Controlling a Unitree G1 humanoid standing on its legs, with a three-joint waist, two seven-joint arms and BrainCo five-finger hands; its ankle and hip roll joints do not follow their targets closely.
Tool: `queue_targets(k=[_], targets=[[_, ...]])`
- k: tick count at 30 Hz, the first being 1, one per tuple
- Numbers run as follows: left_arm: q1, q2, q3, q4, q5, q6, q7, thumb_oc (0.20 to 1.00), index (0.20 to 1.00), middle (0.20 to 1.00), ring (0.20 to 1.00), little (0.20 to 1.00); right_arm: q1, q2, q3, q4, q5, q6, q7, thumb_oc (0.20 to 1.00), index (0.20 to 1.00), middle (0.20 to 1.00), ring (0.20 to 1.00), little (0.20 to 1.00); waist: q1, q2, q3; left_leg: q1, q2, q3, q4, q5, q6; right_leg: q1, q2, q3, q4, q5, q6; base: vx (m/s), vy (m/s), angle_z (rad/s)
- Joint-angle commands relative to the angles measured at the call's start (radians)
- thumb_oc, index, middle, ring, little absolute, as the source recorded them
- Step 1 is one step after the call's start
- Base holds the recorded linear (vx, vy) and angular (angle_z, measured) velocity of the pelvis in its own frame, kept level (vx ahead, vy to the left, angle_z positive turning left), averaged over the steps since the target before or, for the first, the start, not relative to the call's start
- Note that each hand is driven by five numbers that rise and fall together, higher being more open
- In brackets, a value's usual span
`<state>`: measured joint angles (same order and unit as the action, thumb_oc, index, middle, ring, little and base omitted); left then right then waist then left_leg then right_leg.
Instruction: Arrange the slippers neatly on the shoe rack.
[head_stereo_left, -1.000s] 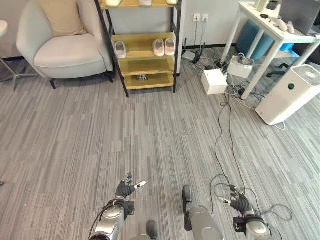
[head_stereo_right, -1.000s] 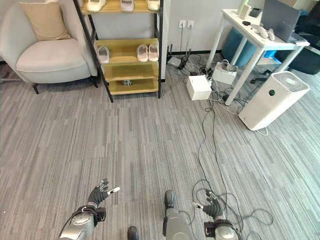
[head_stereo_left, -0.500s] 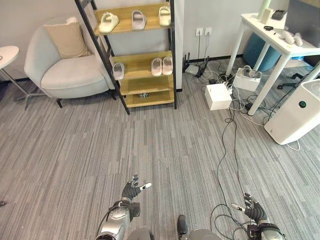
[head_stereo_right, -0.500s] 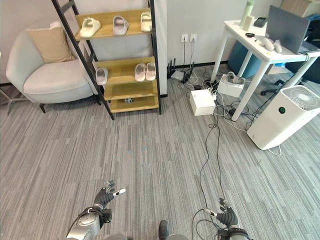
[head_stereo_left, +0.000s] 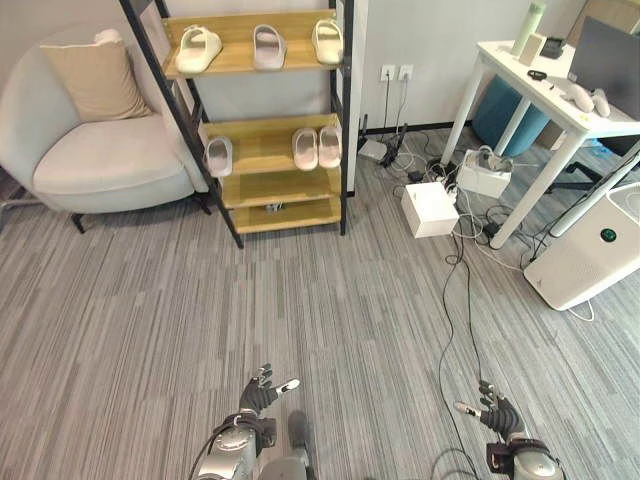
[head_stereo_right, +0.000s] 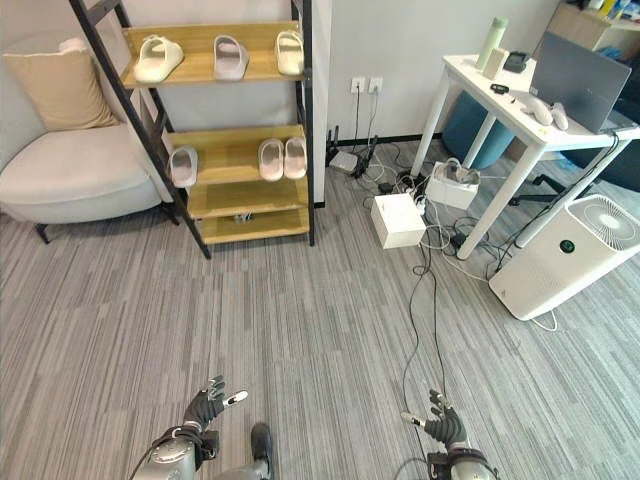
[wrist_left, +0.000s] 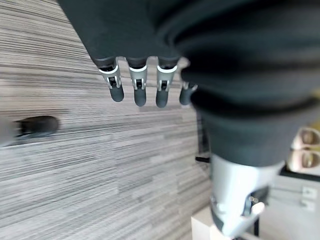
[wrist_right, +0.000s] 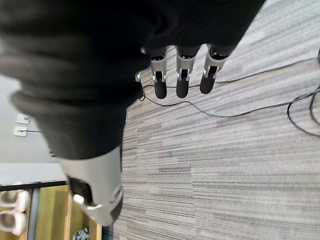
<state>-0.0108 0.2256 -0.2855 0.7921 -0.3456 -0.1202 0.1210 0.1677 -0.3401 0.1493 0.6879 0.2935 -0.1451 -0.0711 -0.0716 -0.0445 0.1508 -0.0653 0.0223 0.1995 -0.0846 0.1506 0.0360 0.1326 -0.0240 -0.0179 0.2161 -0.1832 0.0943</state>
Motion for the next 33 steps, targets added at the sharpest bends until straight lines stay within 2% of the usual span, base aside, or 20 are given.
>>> queue_targets(k=[1,4,5,7,8,9,10,12,17,18,19,20,23,24,27,29,30,31,32,33], targets=[[-0.021,0.035,-0.008,-0.069,0.013,-0.03,0.005,1.0,1.0,1.0,1.0,1.0,-0.04,-0.011,-0.01,-0.058,-0.01,-0.026,0.003,1.0,1.0,1.0,1.0,1.0,0.02,-0.035,0.012,0.012,-0.01,0.022,0.046,-0.097,-0.028,-0.046,-0.106,0.014,0.118,0.249,0.079,0.16,0.11,0.01],[-0.021,0.044,-0.017,-0.093,0.024,-0.028,-0.004,1.0,1.0,1.0,1.0,1.0,-0.04,-0.009,-0.009,-0.073,-0.017,-0.021,0.005,1.0,1.0,1.0,1.0,1.0,0.009,-0.014,0.03,0.067,-0.012,0.02,0.025,-0.121,-0.02,-0.127,-0.097,-0.009,0.193,0.247,0.071,0.28,0.153,-0.1],[-0.03,0.048,-0.024,-0.091,0.029,-0.032,-0.007,1.0,1.0,1.0,1.0,1.0,-0.044,-0.009,-0.008,-0.065,-0.012,-0.023,0.008,1.0,1.0,1.0,1.0,1.0,-0.005,0.008,0.046,0.111,-0.009,0.014,0.006,-0.134,-0.029,-0.204,-0.079,-0.053,0.144,0.198,0.052,0.28,0.045,-0.1],[-0.034,0.049,-0.025,-0.088,0.034,-0.033,-0.009,1.0,1.0,1.0,1.0,1.0,-0.047,-0.01,-0.008,-0.064,-0.01,-0.024,0.007,1.0,1.0,1.0,1.0,1.0,-0.016,0.013,0.06,0.135,-0.009,0.006,0.003,-0.145,-0.035,-0.213,-0.085,-0.09,0.094,0.179,0.046,0.29,-0.001,0.04],[-0.038,0.053,-0.024,-0.101,0.041,-0.032,-0.013,1.0,1.0,1.0,1.0,1.0,-0.044,-0.011,-0.008,-0.069,-0.01,-0.025,0.006,1.0,1.0,1.0,1.0,1.0,-0.03,0.015,0.077,0.173,-0.014,-0.007,0.0,-0.162,-0.043,-0.252,-0.076,-0.115,0.001,0.182,0.048,0.2,-0.043,0.12],[-0.038,0.053,-0.023,-0.101,0.04,-0.032,-0.013,1.0,1.0,1.0,1.0,1.0,-0.044,-0.012,-0.008,-0.069,-0.01,-0.025,0.006,1.0,1.0,1.0,1.0,1.0,-0.032,0.016,0.08,0.177,-0.013,-0.008,0.0,-0.164,-0.043,-0.247,-0.075,-0.117,-0.001,0.181,0.048,0.4,-0.119,0.15],[-0.042,0.051,-0.016,-0.092,0.05,-0.034,-0.017,1.0,1.0,1.0,1.0,1.0,-0.043,-0.012,-0.01,-0.067,-0.017,-0.026,0.002,1.0,1.0,1.0,1.0,1.0,-0.042,0.009,0.082,0.21,-0.023,-0.013,-0.003,-0.186,-0.051,-0.271,-0.069,-0.139,-0.119,0.213,0.054,0.22,-0.079,0.19],[-0.054,0.046,-0.009,-0.08,0.054,-0.036,-0.016,1.0,1.0,1.0,1.0,1.0,-0.048,-0.015,-0.013,-0.057,-0.026,-0.026,-0.004,1.0,1.0,1.0,1.0,1.0,-0.057,0.008,0.084,0.244,-0.026,-0.025,-0.003,-0.209,-0.063,-0.3,-0.063,-0.165,-0.201,0.248,0.066,0.33,-0.125,0.19],[-0.057,0.036,-0.006,-0.048,0.045,-0.044,-0.02,1.0,1.0,1.0,1.0,1.0,-0.042,-0.028,-0.019,-0.066,-0.031,-0.027,-0.005,1.0,1.0,1.0,1.0,1.0,-0.075,0.012,0.07,0.288,-0.019,-0.064,0.04,-0.248,-0.075,-0.278,-0.061,-0.133,-0.211,0.259,0.052,0.34,-0.172,0.3],[-0.055,0.027,-0.004,-0.044,0.036,-0.041,-0.02,1.0,1.0,1.0,1.0,1.0,-0.046,-0.048,-0.034,-0.069,-0.02,-0.032,-0.004,1.0,1.0,1.0,1.0,1.0,-0.077,0.029,0.053,0.294,0.002,-0.081,0.103,-0.229,-0.093,-0.251,-0.046,-0.132,-0.196,0.239,0.024,0.35,-0.2,0.39],[-0.055,0.027,-0.004,-0.044,0.036,-0.041,-0.02,1.0,1.0,1.0,1.0,1.0,-0.046,-0.048,-0.034,-0.069,-0.02,-0.032,-0.004,1.0,1.0,1.0,1.0,1.0,-0.078,0.03,0.053,0.293,0.003,-0.082,0.106,-0.231,-0.093,-0.25,-0.046,-0.134,-0.196,0.238,0.023,0.45,-0.293,0.32],[-0.057,0.019,-0.002,-0.033,0.017,-0.044,-0.017,1.0,1.0,1.0,1.0,1.0,-0.055,-0.068,-0.039,-0.073,-0.004,-0.042,-0.005,1.0,1.0,1.0,1.0,1.0,-0.072,0.038,0.054,0.263,0.017,-0.102,0.229,-0.173,-0.129,-0.205,-0.028,-0.129,-0.192,0.211,-0.01,0.2,-0.154,0.36],[-0.059,0.017,0.001,-0.03,0.002,-0.043,-0.017,1.0,1.0,1.0,1.0,1.0,-0.055,-0.082,-0.043,-0.094,0.004,-0.045,-0.004,1.0,1.0,1.0,1.0,1.0,-0.064,0.028,0.057,0.208,0.015,-0.119,0.348,-0.128,-0.144,-0.171,-0.029,-0.125,-0.197,0.19,-0.03,0.26,-0.225,0.25],[-0.063,0.017,0.003,-0.029,-0.007,-0.046,-0.012,1.0,1.0,1.0,1.0,1.0,-0.053,-0.097,-0.046,-0.113,0.01,-0.048,-0.004,1.0,1.0,1.0,1.0,1.0,-0.049,0.014,0.065,0.151,0.005,-0.139,0.473,-0.081,-0.159,-0.131,-0.028,-0.117,-0.201,0.169,-0.052,0.17,-0.143,-0.05],[-0.067,0.018,0.001,-0.027,-0.015,-0.045,-0.009,1.0,1.0,1.0,1.0,1.0,-0.054,-0.104,-0.045,-0.115,0.007,-0.043,-0.003,1.0,1.0,1.0,1.0,1.0,-0.031,0.001,0.074,0.097,0.001,-0.14,0.51,-0.082,-0.151,-0.094,-0.032,-0.11,-0.211,0.15,-0.063,0.25,-0.162,-0.05],[-0.061,0.019,-0.002,-0.031,-0.02,-0.044,-0.008,1.0,1.0,1.0,1.0,1.0,-0.054,-0.109,-0.045,-0.109,0.0,-0.039,-0.008,1.0,1.0,1.0,1.0,1.0,-0.01,-0.014,0.079,0.019,0.001,-0.12,0.494,-0.114,-0.132,-0.051,-0.041,-0.107,-0.228,0.134,-0.06,0.27,-0.067,0.02],[-0.055,0.02,-0.001,-0.026,-0.014,-0.041,-0.01,1.0,1.0,1.0,1.0,1.0,-0.055,-0.113,-0.045,-0.115,-0.007,-0.039,-0.01,1.0,1.0,1.0,1.0,1.0,0.003,-0.014,0.074,-0.005,0.016,-0.101,0.378,-0.137,-0.115,-0.028,-0.04,-0.106,-0.241,0.119,-0.051,0.29,-0.036,0.04],[-0.054,0.02,-0.001,-0.027,-0.013,-0.041,-0.01,1.0,1.0,1.0,1.0,1.0,-0.054,-0.113,-0.045,-0.115,-0.007,-0.039,-0.01,1.0,1.0,1.0,1.0,1.0,0.004,-0.015,0.076,0.0,0.015,-0.1,0.376,-0.137,-0.115,-0.025,-0.041,-0.105,-0.241,0.118,-0.05,0.29,0.02,-0.08],[-0.049,0.018,-0.003,-0.021,-0.01,-0.039,-0.005,1.0,1.0,1.0,1.0,1.0,-0.053,-0.115,-0.042,-0.115,-0.014,-0.041,-0.013,1.0,1.0,1.0,1.0,1.0,0.009,-0.014,0.071,-0.004,0.025,-0.09,0.284,-0.144,-0.108,-0.013,-0.039,-0.105,-0.244,0.104,-0.043,0.32,0.067,-0.17],[-0.041,0.016,-0.005,-0.026,0.0,-0.034,-0.001,1.0,1.0,1.0,1.0,1.0,-0.048,-0.115,-0.039,-0.129,-0.028,-0.042,-0.018,1.0,1.0,1.0,1.0,1.0,0.02,0.0,0.063,-0.032,0.057,-0.09,0.147,-0.068,-0.117,0.017,-0.026,-0.103,-0.252,0.087,-0.038,0.33,0.064,-0.2]])
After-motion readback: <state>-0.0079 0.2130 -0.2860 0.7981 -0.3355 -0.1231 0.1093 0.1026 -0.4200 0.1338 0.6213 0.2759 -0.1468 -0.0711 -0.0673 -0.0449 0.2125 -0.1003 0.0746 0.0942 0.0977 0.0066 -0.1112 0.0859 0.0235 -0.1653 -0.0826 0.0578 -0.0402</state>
